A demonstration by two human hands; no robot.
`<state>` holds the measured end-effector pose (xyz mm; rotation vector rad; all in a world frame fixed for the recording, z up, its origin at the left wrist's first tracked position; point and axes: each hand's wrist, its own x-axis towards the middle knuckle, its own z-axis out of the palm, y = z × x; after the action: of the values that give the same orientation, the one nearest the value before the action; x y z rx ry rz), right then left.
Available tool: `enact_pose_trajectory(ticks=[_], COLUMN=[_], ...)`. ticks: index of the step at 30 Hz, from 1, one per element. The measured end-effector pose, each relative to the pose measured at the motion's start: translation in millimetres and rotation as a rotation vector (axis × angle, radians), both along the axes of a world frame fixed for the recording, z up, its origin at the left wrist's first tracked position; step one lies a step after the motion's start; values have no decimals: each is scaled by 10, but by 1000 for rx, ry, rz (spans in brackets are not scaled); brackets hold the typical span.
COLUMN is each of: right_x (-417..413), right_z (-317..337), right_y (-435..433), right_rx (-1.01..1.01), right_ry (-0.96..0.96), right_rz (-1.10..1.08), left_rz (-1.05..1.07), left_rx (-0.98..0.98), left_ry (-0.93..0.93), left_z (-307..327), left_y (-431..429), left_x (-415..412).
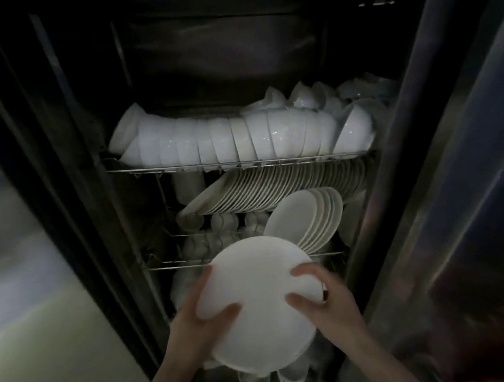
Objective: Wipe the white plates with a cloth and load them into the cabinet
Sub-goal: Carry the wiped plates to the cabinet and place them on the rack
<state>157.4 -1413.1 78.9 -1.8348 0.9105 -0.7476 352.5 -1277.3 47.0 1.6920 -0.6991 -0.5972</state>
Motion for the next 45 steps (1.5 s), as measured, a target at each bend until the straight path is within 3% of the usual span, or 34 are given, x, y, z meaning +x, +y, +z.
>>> enact_pose_trajectory(ticks=[11,17,23,30,36,40,45], right_x=[750,1048,1113,1175,1278,1282,1303], right_z=[95,185,159,170,134,82,-19], right_y=[-1221,-1602,-1749,-1921,-1979,-1969,-1896], right_rx=[-115,-234,-288,-321,-329,-327,-344], right_ry=[78,238,445,518,584,568,527], right_rz=[-67,-183,-227,-266,-222,-206,-150], left_rz=[-38,-100,-224,-338,-384,-380,-463], left_rx=[-63,-61,-68,-19,138,382,505], left_ry=[-9,58,-11,26,-158,-467,-653], left_z=[-330,-537,-838,-940,-1035,-1038,-1060], left_y=[-1500,-2252,-2627,-2878,-2849,-2810,-2777], left_x=[783,975,897,891,1028,1054,1154])
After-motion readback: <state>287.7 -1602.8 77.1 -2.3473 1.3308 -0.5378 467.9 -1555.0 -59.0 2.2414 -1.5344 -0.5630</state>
